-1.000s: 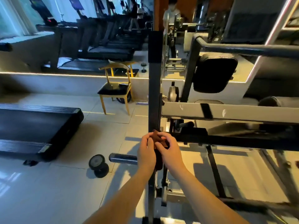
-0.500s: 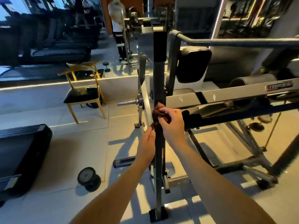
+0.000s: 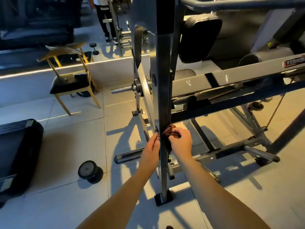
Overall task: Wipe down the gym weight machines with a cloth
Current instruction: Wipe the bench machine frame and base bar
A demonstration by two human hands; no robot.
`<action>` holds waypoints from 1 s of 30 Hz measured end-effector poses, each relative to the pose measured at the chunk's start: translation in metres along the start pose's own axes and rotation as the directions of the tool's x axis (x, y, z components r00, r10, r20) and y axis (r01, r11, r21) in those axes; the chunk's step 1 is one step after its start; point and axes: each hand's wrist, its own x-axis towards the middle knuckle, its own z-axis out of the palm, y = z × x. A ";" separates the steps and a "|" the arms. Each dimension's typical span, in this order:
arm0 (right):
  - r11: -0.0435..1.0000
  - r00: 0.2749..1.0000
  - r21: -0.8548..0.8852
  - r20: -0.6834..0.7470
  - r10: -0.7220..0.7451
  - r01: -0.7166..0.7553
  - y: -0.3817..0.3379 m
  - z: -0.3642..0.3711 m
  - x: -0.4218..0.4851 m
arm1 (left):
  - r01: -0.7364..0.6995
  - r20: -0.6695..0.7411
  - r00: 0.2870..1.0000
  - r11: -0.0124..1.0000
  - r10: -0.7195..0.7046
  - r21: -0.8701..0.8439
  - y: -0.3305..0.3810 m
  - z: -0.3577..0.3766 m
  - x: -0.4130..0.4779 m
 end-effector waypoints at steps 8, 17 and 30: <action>0.982 0.959 0.036 -0.226 -0.172 0.185 -0.030 0.028 -0.011 | 0.037 0.113 0.993 0.994 -0.025 -0.106 -0.017 -0.012 0.022; 0.977 0.957 0.051 -0.195 0.214 -0.208 0.062 0.072 -0.036 | 0.040 0.192 0.980 0.999 -0.046 0.037 -0.068 -0.009 0.042; 0.996 0.977 0.035 -0.194 0.084 -0.078 0.113 0.075 -0.030 | -0.015 0.245 0.970 1.000 0.013 0.003 -0.122 0.019 0.037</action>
